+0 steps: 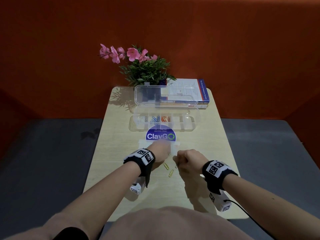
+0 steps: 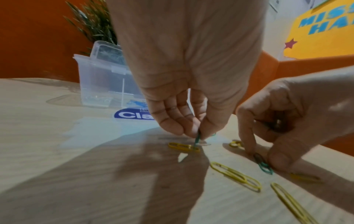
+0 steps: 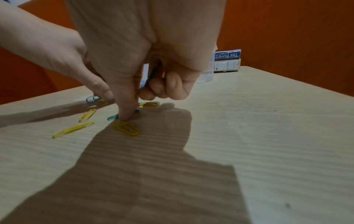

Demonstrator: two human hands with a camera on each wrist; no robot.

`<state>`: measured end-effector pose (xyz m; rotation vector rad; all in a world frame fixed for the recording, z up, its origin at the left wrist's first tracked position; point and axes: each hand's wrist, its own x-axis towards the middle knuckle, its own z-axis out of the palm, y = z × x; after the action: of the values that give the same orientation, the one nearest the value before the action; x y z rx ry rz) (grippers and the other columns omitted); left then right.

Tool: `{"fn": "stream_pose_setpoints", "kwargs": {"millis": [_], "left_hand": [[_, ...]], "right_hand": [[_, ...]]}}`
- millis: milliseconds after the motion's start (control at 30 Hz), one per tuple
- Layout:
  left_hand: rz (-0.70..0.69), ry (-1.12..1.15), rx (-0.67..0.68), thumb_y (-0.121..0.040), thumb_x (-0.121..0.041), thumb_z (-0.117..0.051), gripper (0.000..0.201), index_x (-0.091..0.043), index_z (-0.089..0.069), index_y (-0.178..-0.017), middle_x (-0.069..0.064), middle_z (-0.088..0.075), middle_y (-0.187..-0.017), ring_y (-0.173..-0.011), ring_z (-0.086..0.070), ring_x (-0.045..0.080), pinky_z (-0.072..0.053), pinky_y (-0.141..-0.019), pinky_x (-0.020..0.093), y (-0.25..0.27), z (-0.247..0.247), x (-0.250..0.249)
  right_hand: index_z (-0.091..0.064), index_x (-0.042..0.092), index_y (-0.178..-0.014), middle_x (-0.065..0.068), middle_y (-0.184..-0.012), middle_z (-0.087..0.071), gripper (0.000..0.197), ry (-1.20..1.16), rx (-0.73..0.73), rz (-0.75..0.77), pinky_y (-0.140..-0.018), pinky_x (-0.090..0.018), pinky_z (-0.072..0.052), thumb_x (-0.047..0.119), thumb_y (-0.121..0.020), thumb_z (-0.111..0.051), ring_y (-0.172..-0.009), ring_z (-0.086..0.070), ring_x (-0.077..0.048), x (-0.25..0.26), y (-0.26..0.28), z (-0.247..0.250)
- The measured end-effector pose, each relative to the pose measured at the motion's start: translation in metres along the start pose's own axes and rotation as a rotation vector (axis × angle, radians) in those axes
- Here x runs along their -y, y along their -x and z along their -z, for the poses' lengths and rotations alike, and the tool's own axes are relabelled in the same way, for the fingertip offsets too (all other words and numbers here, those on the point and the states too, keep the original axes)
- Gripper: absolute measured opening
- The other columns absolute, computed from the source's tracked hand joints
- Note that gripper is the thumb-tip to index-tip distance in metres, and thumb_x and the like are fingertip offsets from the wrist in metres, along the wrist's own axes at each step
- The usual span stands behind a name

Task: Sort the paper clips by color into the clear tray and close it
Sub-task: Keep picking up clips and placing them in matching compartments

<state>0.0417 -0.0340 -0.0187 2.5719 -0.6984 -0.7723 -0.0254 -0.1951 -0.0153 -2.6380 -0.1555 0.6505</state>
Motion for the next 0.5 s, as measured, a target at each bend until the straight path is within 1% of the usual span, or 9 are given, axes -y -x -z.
{"fn": "stream_pose_setpoints", "kwargs": {"millis": [100, 167, 200, 267, 333, 367, 433, 500], "left_hand": [[0.000, 0.030, -0.044, -0.085, -0.003, -0.056, 0.017, -0.013, -0.062, -0.098, -0.004, -0.053, -0.091, -0.087, -0.051, 0.014, -0.047, -0.080, 0.029, 0.002, 0.004, 0.007], [0.004, 0.042, -0.060, -0.085, -0.003, -0.055, 0.017, -0.013, -0.061, -0.098, -0.004, -0.053, -0.090, -0.085, -0.051, 0.013, -0.046, -0.080, 0.028, 0.003, 0.005, 0.011], [0.004, 0.044, -0.065, -0.085, -0.003, -0.056, 0.017, -0.013, -0.061, -0.098, -0.005, -0.053, -0.088, -0.084, -0.051, 0.013, -0.046, -0.079, 0.027, 0.003, 0.004, 0.012], [0.006, 0.045, -0.076, -0.085, -0.004, -0.056, 0.016, -0.013, -0.061, -0.097, -0.005, -0.054, -0.086, -0.084, -0.052, 0.013, -0.044, -0.077, 0.026, 0.003, 0.003, 0.014], [0.014, 0.066, -0.091, -0.085, -0.004, -0.056, 0.016, -0.013, -0.062, -0.097, -0.005, -0.056, -0.086, -0.084, -0.053, 0.012, -0.044, -0.077, 0.025, 0.002, 0.003, 0.014], [0.019, 0.074, -0.098, -0.086, -0.004, -0.055, 0.017, -0.012, -0.062, -0.098, -0.004, -0.056, -0.087, -0.085, -0.053, 0.013, -0.044, -0.077, 0.025, 0.002, 0.002, 0.014], [0.021, 0.090, -0.111, -0.086, -0.005, -0.054, 0.018, -0.012, -0.063, -0.099, -0.002, -0.059, -0.089, -0.088, -0.055, 0.016, -0.044, -0.076, 0.025, 0.002, 0.004, 0.010], [0.032, 0.160, -0.126, -0.086, -0.005, -0.054, 0.016, -0.013, -0.063, -0.097, 0.001, -0.062, -0.091, -0.088, -0.059, 0.017, -0.048, -0.071, 0.024, -0.002, 0.008, 0.005]], "right_hand": [[-0.062, 0.016, -0.095, 0.005, -0.081, -0.057, 0.017, 0.017, 0.029, 0.014, -0.071, -0.028, -0.043, 0.020, -0.078, -0.063, -0.079, -0.051, -0.016, 0.001, 0.000, 0.000], [-0.063, 0.016, -0.094, 0.003, -0.081, -0.059, 0.015, 0.038, 0.046, 0.011, -0.071, -0.027, -0.041, 0.018, -0.079, -0.063, -0.079, -0.051, -0.017, 0.003, 0.000, 0.001], [-0.062, 0.015, -0.095, -0.001, -0.085, -0.062, 0.015, 0.061, 0.061, 0.006, -0.072, -0.029, -0.042, 0.018, -0.080, -0.062, -0.081, -0.053, -0.019, 0.005, 0.000, 0.002], [-0.061, 0.014, -0.100, -0.008, -0.100, -0.067, 0.018, 0.138, 0.111, -0.009, -0.076, -0.032, -0.045, 0.018, -0.083, -0.058, -0.091, -0.059, -0.026, 0.010, -0.002, 0.004], [-0.059, 0.011, -0.107, -0.011, -0.111, -0.066, 0.023, 0.206, 0.169, -0.028, -0.080, -0.035, -0.047, 0.020, -0.086, -0.053, -0.101, -0.060, -0.030, 0.014, -0.004, 0.006], [-0.058, 0.010, -0.109, -0.012, -0.113, -0.065, 0.025, 0.229, 0.189, -0.040, -0.080, -0.036, -0.047, 0.020, -0.087, -0.051, -0.103, -0.060, -0.031, 0.016, -0.004, 0.006], [-0.057, 0.007, -0.110, -0.014, -0.114, -0.064, 0.027, 0.263, 0.202, -0.067, -0.078, -0.035, -0.047, 0.020, -0.088, -0.048, -0.103, -0.060, -0.033, 0.020, -0.005, 0.005], [-0.056, 0.004, -0.109, -0.016, -0.114, -0.063, 0.028, 0.301, 0.180, -0.086, -0.074, -0.034, -0.043, 0.019, -0.089, -0.044, -0.104, -0.060, -0.034, 0.022, -0.005, 0.002]]}}
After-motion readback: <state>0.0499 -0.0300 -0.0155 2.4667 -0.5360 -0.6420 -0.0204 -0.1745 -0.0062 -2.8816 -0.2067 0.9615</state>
